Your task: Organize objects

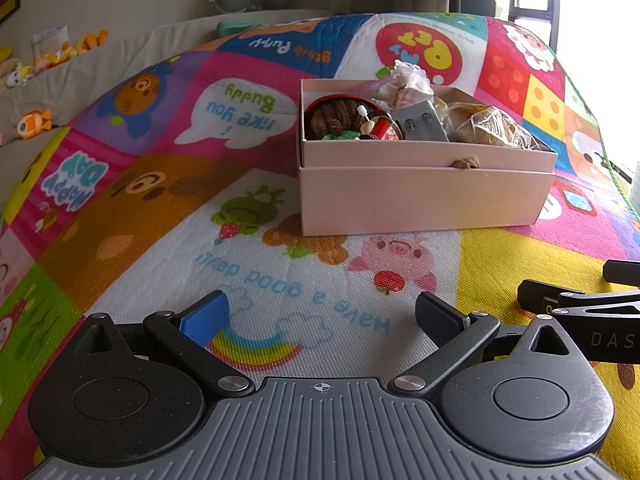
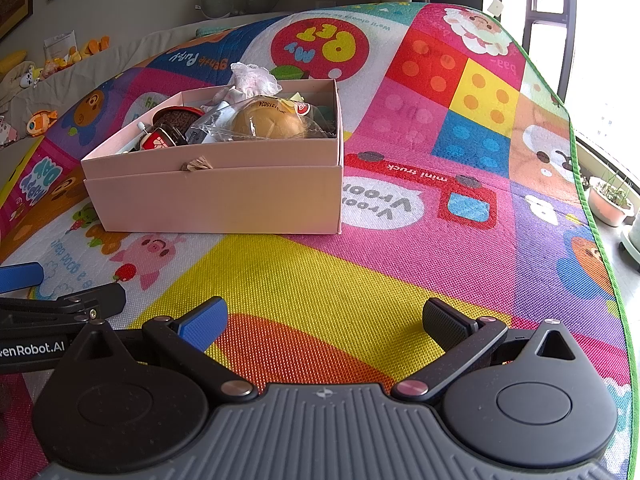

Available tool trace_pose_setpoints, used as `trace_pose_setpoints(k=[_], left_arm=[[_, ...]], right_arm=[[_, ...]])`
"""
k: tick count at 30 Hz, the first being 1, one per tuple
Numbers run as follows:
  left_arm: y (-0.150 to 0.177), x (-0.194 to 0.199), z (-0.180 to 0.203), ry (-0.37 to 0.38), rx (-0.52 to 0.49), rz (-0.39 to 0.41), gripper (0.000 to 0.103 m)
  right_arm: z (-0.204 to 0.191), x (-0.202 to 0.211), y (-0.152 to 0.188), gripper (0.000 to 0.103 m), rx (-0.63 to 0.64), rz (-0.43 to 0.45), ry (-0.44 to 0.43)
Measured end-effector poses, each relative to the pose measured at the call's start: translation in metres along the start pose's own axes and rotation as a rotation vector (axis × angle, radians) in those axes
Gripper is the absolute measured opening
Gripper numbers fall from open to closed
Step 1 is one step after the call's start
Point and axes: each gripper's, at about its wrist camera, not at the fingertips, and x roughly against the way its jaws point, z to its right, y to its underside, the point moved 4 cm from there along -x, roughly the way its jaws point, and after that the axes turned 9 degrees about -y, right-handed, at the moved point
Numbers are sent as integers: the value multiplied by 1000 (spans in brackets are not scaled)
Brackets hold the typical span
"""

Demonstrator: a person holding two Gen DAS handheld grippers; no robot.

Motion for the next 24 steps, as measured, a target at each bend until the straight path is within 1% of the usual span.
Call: trace_pose_setpoints(k=[24], left_arm=[[0, 0, 1, 0, 0, 0, 102]], right_arm=[[0, 0, 0, 103, 0, 0, 0]])
